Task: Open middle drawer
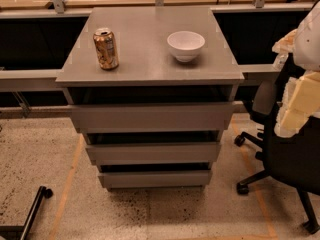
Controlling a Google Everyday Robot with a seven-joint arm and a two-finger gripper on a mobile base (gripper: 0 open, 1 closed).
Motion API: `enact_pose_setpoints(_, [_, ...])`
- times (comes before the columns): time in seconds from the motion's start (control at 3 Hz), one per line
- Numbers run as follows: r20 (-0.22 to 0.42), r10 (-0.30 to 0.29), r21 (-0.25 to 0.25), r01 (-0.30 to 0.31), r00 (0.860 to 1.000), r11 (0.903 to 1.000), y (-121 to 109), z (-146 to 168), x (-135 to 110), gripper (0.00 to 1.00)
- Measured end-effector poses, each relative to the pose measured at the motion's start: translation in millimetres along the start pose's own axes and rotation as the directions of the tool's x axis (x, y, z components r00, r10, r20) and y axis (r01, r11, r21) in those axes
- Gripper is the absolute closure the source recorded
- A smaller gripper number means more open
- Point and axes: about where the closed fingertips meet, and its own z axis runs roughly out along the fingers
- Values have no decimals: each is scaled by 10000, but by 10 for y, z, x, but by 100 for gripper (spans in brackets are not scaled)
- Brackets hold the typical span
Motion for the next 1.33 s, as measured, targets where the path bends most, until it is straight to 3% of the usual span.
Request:
enact_pose_setpoints(0.67, [42, 102, 200, -103, 9999, 9997, -15, 168, 27, 0])
enact_pose_setpoints(1.0, [396, 380, 274, -391, 9985, 9989, -41, 529, 86, 0])
enact_pose_setpoints(1.33, [526, 847, 103, -854, 9950, 9963, -164, 1091, 89, 0])
